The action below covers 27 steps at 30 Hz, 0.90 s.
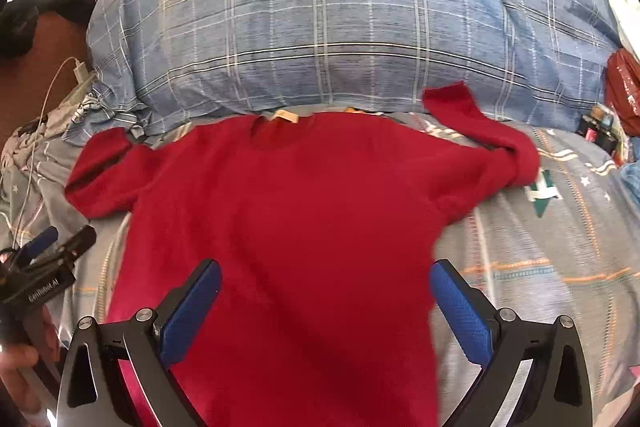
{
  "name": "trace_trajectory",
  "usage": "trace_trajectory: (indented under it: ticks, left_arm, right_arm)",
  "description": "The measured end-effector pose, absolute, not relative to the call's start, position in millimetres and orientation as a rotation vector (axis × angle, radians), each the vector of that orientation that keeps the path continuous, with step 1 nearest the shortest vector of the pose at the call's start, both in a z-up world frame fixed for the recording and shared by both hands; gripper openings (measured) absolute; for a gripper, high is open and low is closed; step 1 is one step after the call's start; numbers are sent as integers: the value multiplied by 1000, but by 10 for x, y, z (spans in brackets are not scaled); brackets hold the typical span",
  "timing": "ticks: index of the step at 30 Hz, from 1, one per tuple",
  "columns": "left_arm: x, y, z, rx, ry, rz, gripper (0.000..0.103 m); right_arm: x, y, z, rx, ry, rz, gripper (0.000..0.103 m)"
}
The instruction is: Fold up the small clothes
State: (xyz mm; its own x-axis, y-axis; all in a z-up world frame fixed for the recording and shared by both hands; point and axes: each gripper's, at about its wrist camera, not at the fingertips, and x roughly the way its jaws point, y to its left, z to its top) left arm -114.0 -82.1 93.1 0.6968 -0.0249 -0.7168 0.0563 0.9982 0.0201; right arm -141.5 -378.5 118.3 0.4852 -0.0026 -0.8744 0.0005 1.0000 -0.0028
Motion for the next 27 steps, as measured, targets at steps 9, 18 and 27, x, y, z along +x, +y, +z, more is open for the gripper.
trace_trajectory:
  ticks: [9, 18, 27]
  left_arm:
    - [-1074, -813, 852, 37, 811, -35, 102]
    - [-977, -856, 741, 52, 827, -26, 102]
    - [-937, -882, 693, 50, 837, -26, 102]
  right_arm:
    - [-1288, -3495, 1138, -65, 1053, 16, 103]
    - [-1172, -3360, 996, -103, 1072, 27, 103]
    - [-1109, -3294, 923, -108, 1076, 31, 103]
